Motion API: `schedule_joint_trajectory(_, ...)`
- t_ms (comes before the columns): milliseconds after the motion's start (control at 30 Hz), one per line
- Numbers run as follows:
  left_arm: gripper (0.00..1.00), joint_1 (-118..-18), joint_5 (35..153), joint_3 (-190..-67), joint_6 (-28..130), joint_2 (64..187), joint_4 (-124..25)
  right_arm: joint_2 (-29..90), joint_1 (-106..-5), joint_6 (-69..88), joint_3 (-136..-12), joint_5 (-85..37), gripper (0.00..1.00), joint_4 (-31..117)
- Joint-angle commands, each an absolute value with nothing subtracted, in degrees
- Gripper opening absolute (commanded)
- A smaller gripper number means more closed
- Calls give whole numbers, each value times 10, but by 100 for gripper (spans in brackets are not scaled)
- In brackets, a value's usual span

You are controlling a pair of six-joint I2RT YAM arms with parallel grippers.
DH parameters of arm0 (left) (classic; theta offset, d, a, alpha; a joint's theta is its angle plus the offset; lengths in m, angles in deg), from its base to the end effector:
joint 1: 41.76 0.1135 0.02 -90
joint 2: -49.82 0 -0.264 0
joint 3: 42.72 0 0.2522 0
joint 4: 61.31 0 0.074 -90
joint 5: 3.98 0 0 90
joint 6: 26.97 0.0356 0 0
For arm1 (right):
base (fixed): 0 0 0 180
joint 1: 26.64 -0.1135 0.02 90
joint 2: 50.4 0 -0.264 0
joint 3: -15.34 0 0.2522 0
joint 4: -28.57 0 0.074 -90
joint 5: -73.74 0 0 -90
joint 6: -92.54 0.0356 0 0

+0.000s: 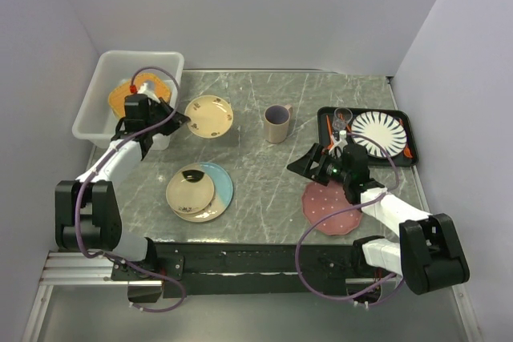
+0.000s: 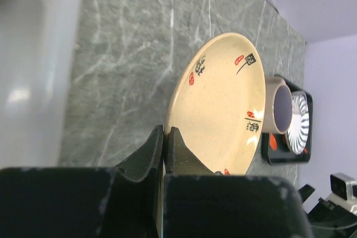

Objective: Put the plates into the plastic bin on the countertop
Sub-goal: Place the plate in the plastic bin.

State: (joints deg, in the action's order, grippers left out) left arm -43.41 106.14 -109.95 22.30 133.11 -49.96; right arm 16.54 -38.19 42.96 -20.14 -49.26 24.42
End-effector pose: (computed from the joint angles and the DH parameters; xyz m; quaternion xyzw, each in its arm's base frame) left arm 0.3264 -0.0217 0.2565 -0.1959 0.8233 -0.3240 0.4229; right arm 0.2156 0.0638 0.1771 0.0611 0.8299 0.4366 0.3421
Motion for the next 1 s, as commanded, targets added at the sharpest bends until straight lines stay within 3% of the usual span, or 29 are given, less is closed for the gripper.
schedule_joint_trajectory(0,1,-405,1076,-1101,201,1302,-544,176,-387,420,-226,-493,100,226)
schedule_joint_trajectory(967,1,-274,1064,-1139,142,1285,-544,187,-387,416,-229,-492,100,226)
